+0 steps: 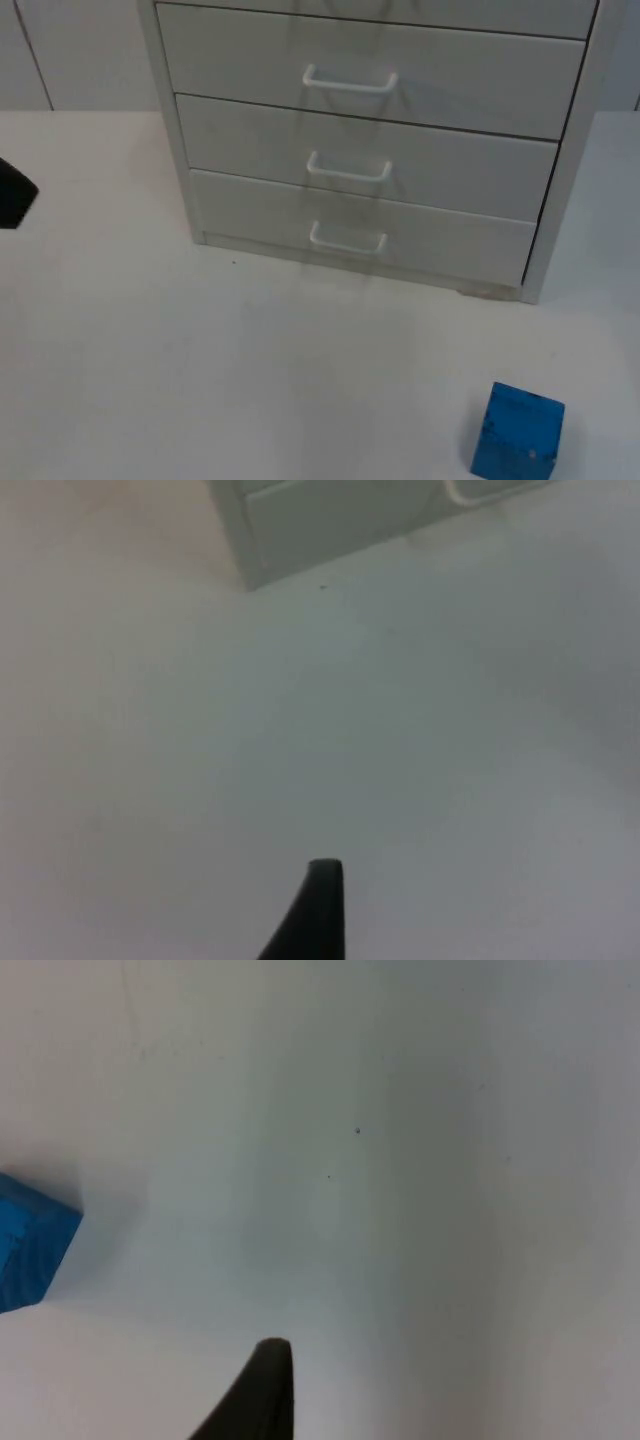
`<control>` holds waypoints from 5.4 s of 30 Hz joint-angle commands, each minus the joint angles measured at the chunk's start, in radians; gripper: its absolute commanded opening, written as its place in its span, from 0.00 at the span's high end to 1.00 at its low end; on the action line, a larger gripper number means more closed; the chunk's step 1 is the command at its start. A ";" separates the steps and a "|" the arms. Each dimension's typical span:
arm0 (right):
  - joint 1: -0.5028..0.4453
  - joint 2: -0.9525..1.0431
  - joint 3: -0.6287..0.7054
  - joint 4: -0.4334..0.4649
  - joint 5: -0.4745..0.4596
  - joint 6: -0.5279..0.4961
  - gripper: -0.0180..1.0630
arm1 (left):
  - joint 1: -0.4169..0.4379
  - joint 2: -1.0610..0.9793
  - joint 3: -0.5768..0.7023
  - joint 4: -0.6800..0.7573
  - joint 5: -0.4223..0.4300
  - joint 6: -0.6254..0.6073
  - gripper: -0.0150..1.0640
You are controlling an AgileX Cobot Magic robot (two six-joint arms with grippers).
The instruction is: Open the drawer with the left hand, place the block into the drawer with the right hand, then close the drawer with the left hand.
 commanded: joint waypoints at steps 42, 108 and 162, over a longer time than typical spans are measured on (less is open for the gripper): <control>-0.004 -0.001 -0.003 -0.021 -0.028 0.002 0.01 | -0.491 0.963 -0.184 1.471 -0.709 -0.309 0.25; -0.004 -0.001 -0.003 -0.047 -0.042 0.004 0.01 | -0.482 1.036 -0.149 1.360 -0.633 -0.414 0.99; -0.004 -0.001 -0.003 -0.035 -0.048 0.008 0.01 | -0.517 0.859 0.016 1.216 -0.708 -0.411 0.36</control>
